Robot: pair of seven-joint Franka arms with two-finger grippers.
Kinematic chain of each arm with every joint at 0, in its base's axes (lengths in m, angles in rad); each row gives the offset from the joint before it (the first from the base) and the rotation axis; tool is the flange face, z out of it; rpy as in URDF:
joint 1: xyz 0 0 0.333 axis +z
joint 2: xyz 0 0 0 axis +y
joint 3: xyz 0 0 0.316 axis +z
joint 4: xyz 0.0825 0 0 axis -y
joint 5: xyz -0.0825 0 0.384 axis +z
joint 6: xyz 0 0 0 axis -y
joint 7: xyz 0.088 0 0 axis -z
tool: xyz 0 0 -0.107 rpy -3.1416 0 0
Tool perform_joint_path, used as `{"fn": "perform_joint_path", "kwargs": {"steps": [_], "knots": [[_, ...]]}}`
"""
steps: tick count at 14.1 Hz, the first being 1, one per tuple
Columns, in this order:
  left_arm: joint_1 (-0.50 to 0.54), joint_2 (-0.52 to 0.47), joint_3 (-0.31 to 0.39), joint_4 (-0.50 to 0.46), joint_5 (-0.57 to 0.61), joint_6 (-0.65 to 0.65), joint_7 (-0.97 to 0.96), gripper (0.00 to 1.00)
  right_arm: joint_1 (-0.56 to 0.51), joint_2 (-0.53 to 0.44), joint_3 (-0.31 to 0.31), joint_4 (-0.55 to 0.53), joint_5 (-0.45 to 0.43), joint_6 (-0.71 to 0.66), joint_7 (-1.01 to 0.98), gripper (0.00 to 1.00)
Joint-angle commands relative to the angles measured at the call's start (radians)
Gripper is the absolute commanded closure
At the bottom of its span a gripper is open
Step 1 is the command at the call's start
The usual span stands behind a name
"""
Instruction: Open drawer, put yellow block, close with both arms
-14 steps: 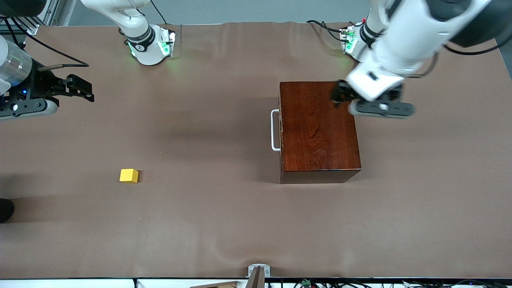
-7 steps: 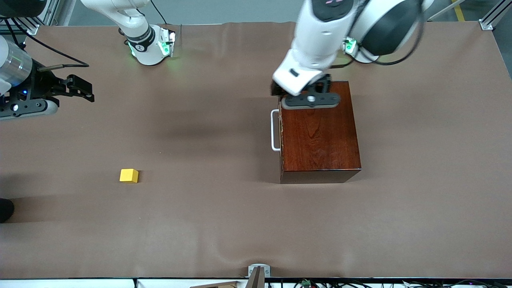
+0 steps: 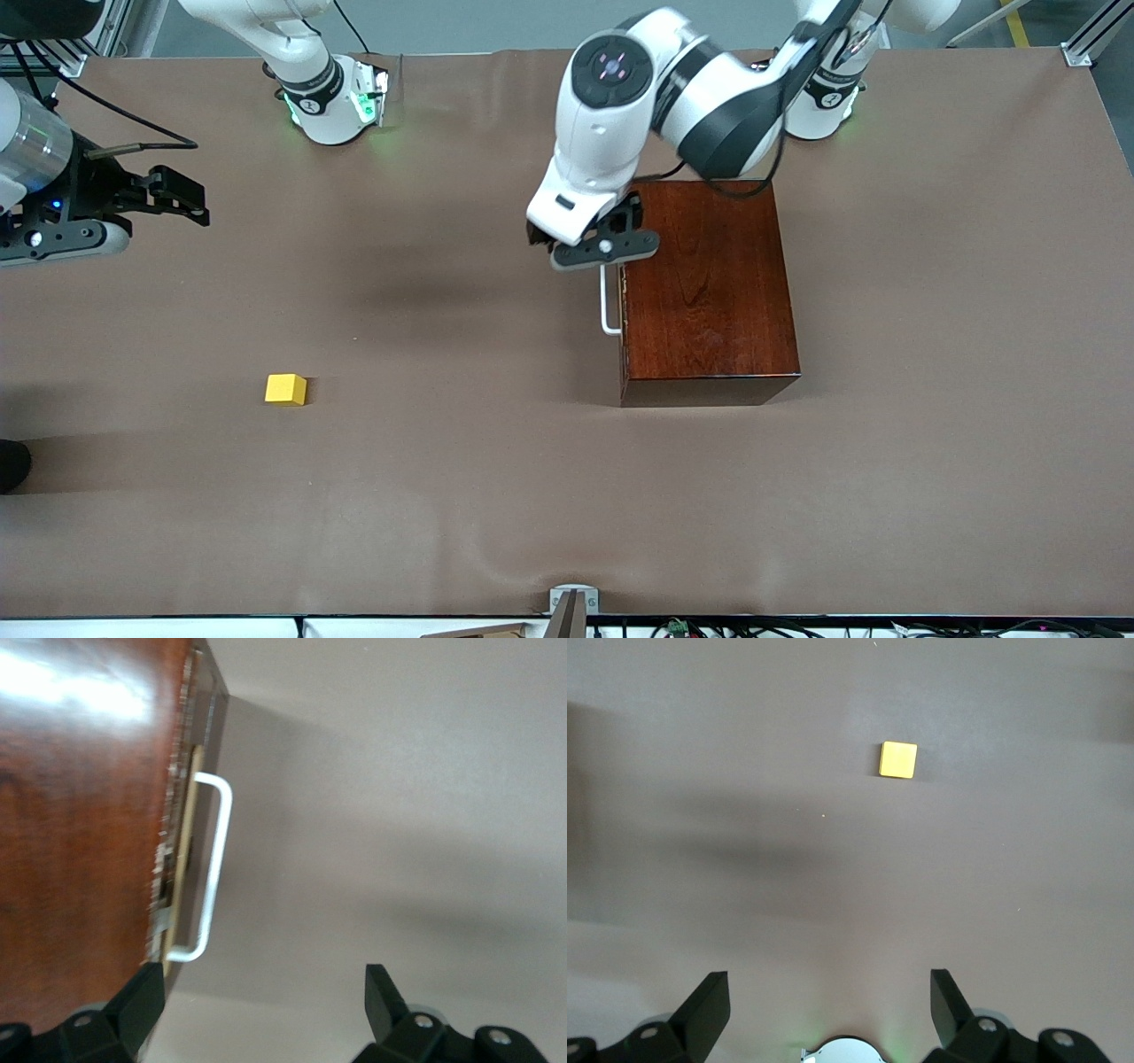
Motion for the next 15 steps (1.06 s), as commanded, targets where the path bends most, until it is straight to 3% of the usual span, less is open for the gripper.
{"fn": "perform_joint_path", "kwargs": {"steps": [1, 6, 15], "knots": [[-0.008, 0.077, 0.015, 0.038, 0.004, 0.049, -0.021, 0.0, 0.001, -0.003, -0.001, -0.001, 0.01, -0.006, 0.003, 0.0], [-0.066, 0.164, 0.017, 0.038, 0.141, 0.066, -0.021, 0.0, 0.001, -0.005, -0.001, -0.001, 0.01, -0.013, 0.003, 0.0], [-0.105, 0.212, 0.015, 0.033, 0.245, -0.02, -0.014, 0.0, 0.001, 0.001, -0.001, 0.001, 0.01, 0.005, 0.003, 0.0]]}}
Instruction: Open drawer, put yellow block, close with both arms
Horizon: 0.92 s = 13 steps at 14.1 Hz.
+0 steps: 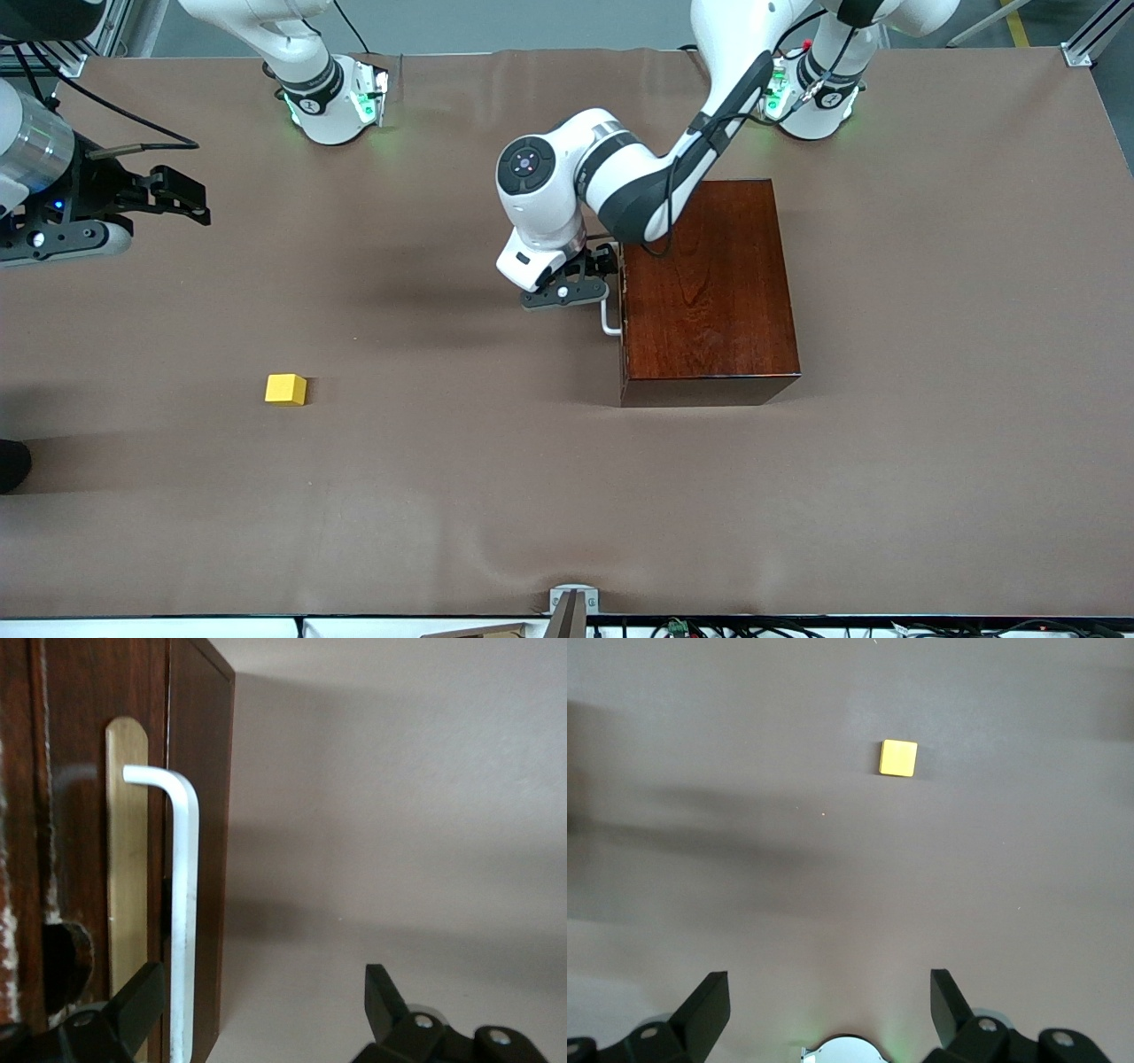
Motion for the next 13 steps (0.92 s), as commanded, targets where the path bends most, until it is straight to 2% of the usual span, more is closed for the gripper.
{"fn": "perform_joint_path", "kwargs": {"steps": [1, 5, 9, 13], "knots": [[-0.013, 0.015, 0.008, 0.028, 0.028, -0.039, -0.01, 0.0, -0.001, 0.003, -0.003, 0.0, 0.01, 0.004, 0.003, 0.0], [-0.013, 0.022, 0.015, 0.026, 0.029, -0.065, -0.024, 0.0, -0.01, 0.056, -0.003, -0.006, 0.01, 0.031, 0.003, 0.0], [-0.013, 0.044, 0.023, 0.026, 0.028, -0.054, -0.053, 0.0, -0.007, 0.07, -0.003, -0.139, 0.01, 0.214, 0.003, 0.0], [-0.013, 0.061, 0.023, 0.028, 0.024, -0.025, -0.066, 0.0, 0.001, 0.179, -0.004, -0.15, -0.004, 0.265, 0.099, 0.0]]}}
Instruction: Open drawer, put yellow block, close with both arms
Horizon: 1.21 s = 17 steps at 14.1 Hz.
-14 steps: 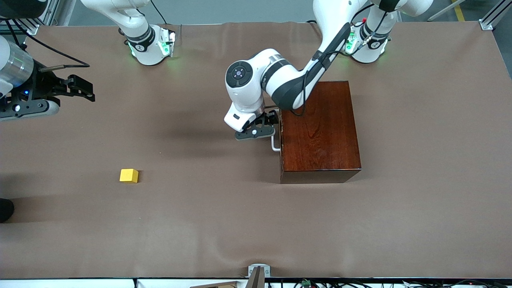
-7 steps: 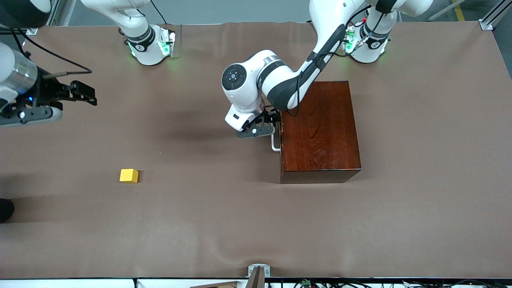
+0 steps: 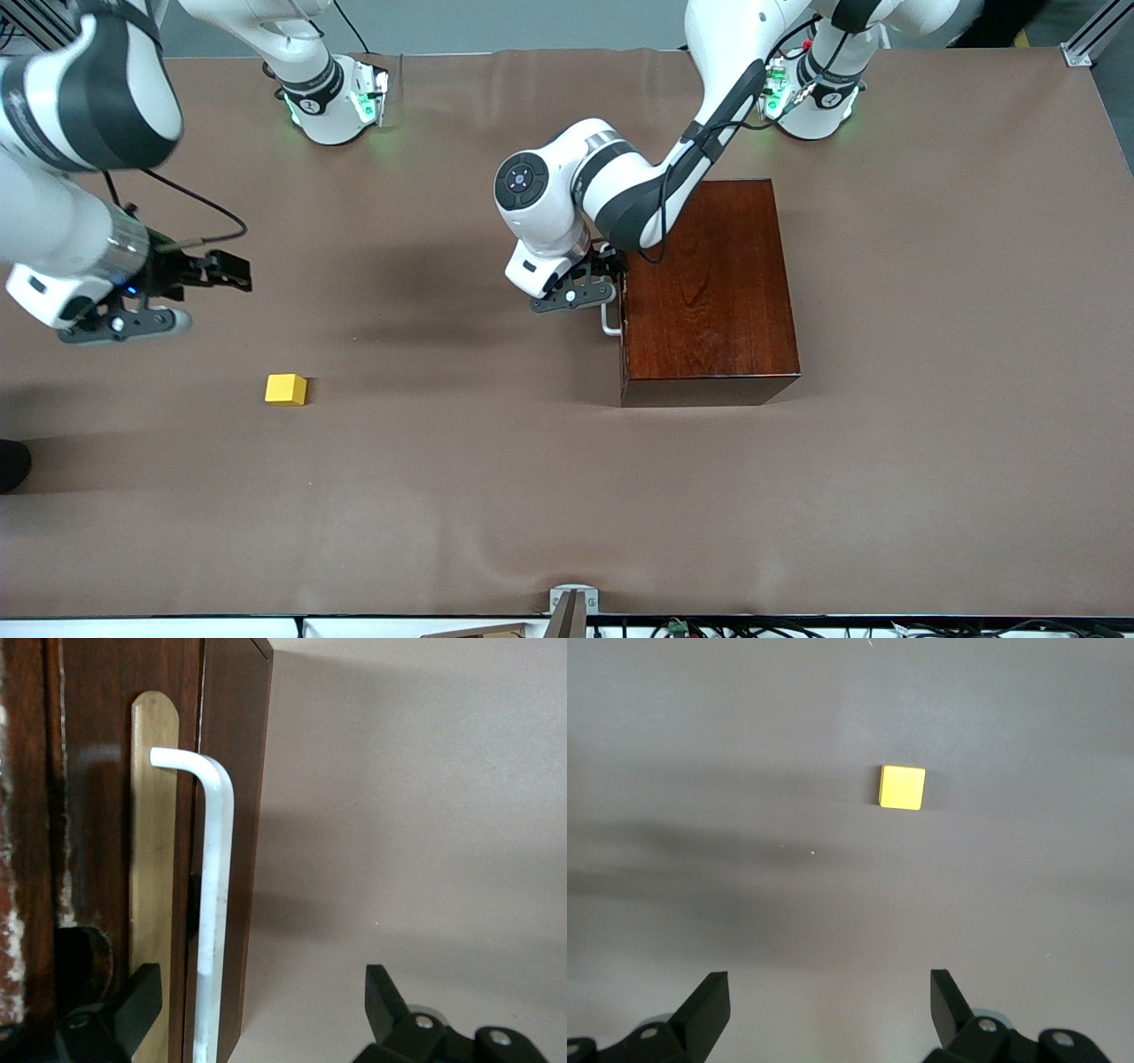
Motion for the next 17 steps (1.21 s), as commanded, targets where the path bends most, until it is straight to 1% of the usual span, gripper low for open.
{"fn": "perform_joint_path", "kwargs": {"steps": [1, 3, 7, 9, 10, 13, 17], "knots": [[-0.01, 0.046, 0.005, 0.025, 0.023, 0.032, -0.041, 0.0, 0.005, 0.068, 0.001, -0.001, -0.003, 0.043, 0.081, 0.0], [-0.011, 0.046, 0.005, 0.025, 0.022, 0.056, -0.039, 0.0, -0.007, 0.108, 0.001, -0.012, -0.003, 0.104, 0.078, 0.0], [-0.019, 0.046, 0.005, 0.026, 0.025, 0.063, -0.029, 0.0, -0.008, 0.12, -0.001, -0.194, -0.009, 0.412, 0.067, 0.0], [-0.02, 0.046, 0.005, 0.026, 0.025, 0.066, -0.024, 0.0, -0.026, 0.166, -0.001, -0.237, -0.061, 0.55, 0.047, 0.0], [-0.02, 0.046, 0.005, 0.031, 0.025, 0.074, -0.012, 0.0, -0.041, 0.2, -0.001, -0.245, -0.066, 0.613, 0.032, 0.0], [-0.031, 0.049, 0.005, 0.054, 0.025, 0.1, -0.01, 0.0, -0.055, 0.286, -0.001, -0.244, -0.066, 0.724, 0.001, 0.0], [-0.033, 0.061, 0.003, 0.054, 0.025, 0.16, -0.012, 0.0, -0.066, 0.347, -0.004, -0.242, -0.071, 0.773, -0.002, 0.0]]}}
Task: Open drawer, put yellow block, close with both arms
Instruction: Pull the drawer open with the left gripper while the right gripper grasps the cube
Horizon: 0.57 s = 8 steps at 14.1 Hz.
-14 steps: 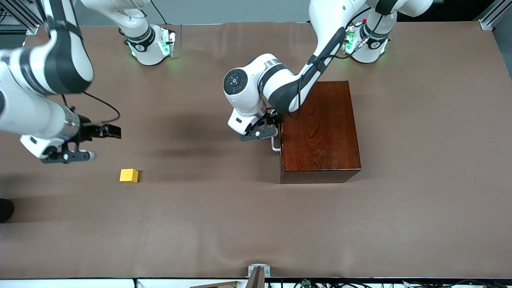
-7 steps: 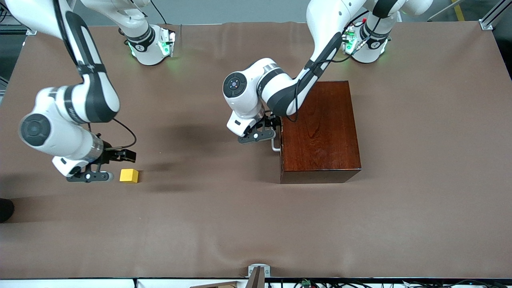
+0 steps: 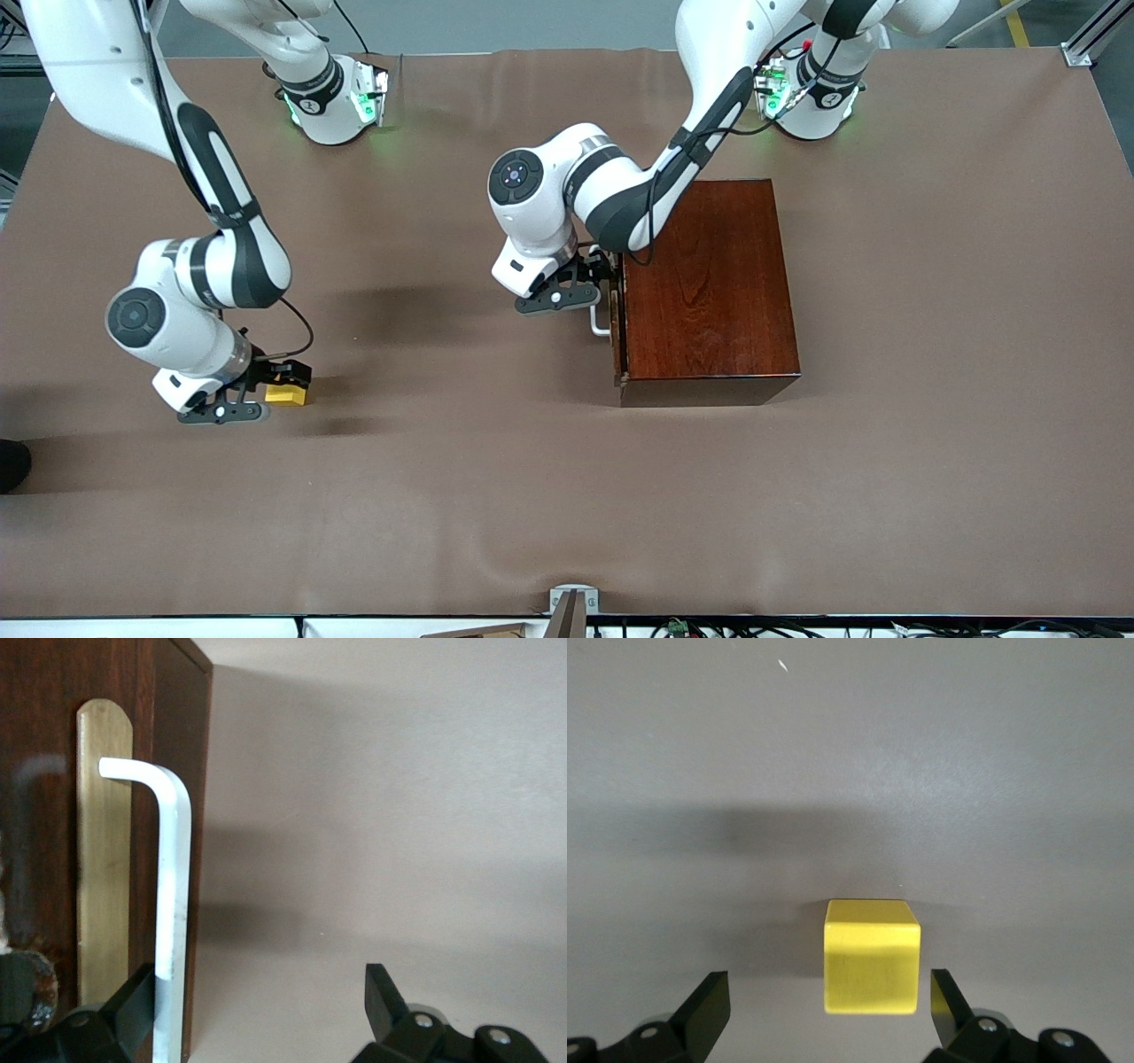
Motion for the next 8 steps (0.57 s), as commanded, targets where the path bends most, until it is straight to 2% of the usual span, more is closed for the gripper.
{"fn": "perform_joint_path", "kwargs": {"steps": [1, 8], "knots": [[-0.014, 0.03, 0.002, 0.042, 0.024, 0.054, -0.004, 0.0, -0.021, 0.021, 0.011, 0.007, -0.027, 0.018, -0.003, 0.0], [-0.025, 0.047, -0.011, 0.042, 0.015, 0.149, -0.003, 0.0, -0.047, 0.05, 0.012, 0.007, -0.036, 0.034, -0.036, 0.0]]}}
